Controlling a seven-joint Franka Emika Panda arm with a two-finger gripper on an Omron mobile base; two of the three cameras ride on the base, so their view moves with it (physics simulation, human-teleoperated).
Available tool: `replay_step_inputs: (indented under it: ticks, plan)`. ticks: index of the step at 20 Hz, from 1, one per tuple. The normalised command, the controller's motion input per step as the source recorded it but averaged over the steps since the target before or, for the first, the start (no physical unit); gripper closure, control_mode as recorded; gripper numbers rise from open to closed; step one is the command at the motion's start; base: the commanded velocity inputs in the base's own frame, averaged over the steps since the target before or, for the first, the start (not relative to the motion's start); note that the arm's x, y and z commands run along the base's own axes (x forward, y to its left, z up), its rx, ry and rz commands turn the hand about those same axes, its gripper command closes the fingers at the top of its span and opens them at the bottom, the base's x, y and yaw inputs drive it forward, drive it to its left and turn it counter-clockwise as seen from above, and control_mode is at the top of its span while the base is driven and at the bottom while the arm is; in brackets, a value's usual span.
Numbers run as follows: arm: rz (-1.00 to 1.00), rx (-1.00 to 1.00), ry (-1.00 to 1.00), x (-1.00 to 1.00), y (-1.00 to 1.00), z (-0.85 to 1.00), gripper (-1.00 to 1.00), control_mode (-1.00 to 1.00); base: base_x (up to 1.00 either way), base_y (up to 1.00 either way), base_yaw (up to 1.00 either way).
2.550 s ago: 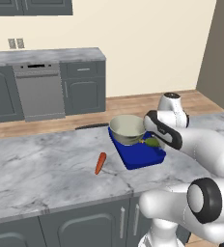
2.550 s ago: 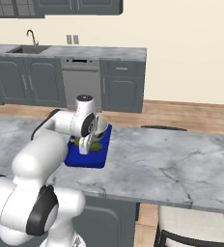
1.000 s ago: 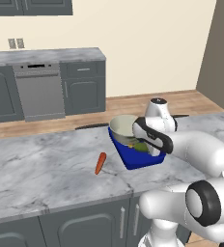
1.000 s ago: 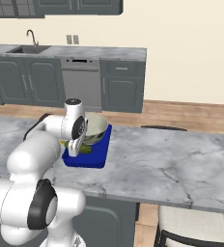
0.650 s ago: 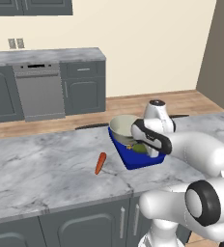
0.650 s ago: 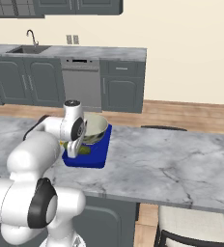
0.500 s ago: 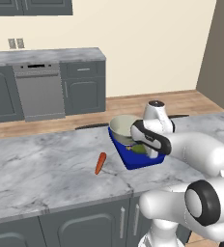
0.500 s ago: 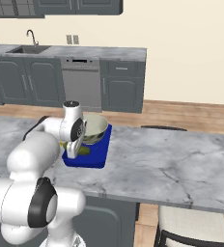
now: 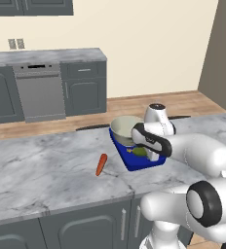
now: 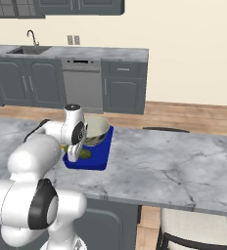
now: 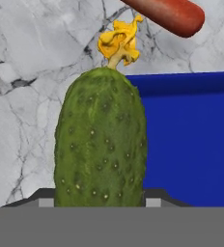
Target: Place the two vegetables and bowl onto the tray for setting up a vegetable dip station.
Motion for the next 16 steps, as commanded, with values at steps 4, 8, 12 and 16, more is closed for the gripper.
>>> replay_step_inputs:
  ticks: [4,8,12,16]
  plan:
    - [0.00,0.00,0.00,0.00,0.00,-0.07,1.00,-1.00,0.00,0.00,0.00]
    - [-0.01,0.00,0.00,0.00,0.00,-0.08,1.00,-1.00,0.00,0.00,0.00]
    - [0.00,0.00,0.00,0.00,0.00,-0.07,-1.00,-1.00,0.00,0.00,0.00]
    - [0.00,0.00,0.00,0.00,0.00,-0.08,-1.00,-1.00,0.00,0.00,0.00]
